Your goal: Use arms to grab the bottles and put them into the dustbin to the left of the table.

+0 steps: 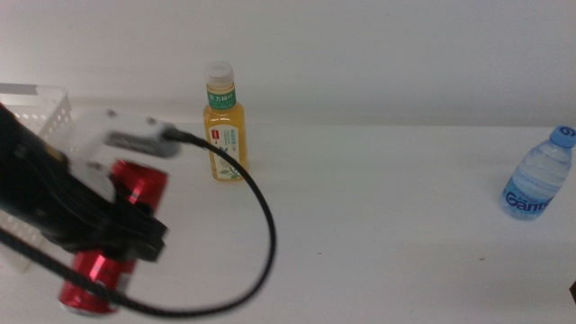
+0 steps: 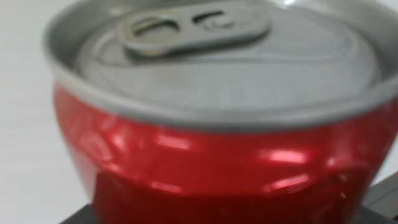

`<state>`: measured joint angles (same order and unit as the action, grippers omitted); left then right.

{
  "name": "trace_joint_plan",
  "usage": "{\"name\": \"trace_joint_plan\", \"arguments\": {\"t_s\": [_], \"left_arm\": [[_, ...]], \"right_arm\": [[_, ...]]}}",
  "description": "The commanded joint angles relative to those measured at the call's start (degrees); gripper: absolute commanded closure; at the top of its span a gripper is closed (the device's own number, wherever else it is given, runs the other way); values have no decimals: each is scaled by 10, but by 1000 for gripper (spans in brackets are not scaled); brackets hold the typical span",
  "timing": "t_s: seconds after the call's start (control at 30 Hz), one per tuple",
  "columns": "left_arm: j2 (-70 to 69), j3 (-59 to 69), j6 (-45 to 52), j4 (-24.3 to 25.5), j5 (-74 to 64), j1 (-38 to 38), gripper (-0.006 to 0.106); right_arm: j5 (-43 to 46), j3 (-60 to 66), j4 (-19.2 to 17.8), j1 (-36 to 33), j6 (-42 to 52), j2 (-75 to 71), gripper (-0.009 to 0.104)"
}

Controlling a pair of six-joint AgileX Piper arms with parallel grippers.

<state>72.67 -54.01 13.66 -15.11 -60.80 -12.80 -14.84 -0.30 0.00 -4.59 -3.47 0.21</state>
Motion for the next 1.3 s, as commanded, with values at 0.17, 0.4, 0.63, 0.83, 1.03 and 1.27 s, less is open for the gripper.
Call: {"name": "trace_joint_plan", "arguments": {"t_s": [0.17, 0.4, 0.63, 0.83, 1.03, 1.27], "left_arm": [[19, -81, 70, -5, -65, 106, 102], [108, -193, 123, -4, -144, 200, 102], [183, -286, 168, 9, -144, 280, 102], [244, -343, 222, 28, -144, 338, 102], [311, -404, 245, 39, -144, 374, 102], [375, -434, 250, 44, -118, 398, 102]], "right_arm": [[8, 24, -4, 3, 5, -22, 18], [8, 24, -4, 3, 5, -22, 18], [8, 24, -4, 3, 5, -22, 18], [8, 24, -4, 3, 5, -22, 18], [8, 24, -4, 3, 5, -22, 18], [8, 24, -4, 3, 5, -22, 18]]}}
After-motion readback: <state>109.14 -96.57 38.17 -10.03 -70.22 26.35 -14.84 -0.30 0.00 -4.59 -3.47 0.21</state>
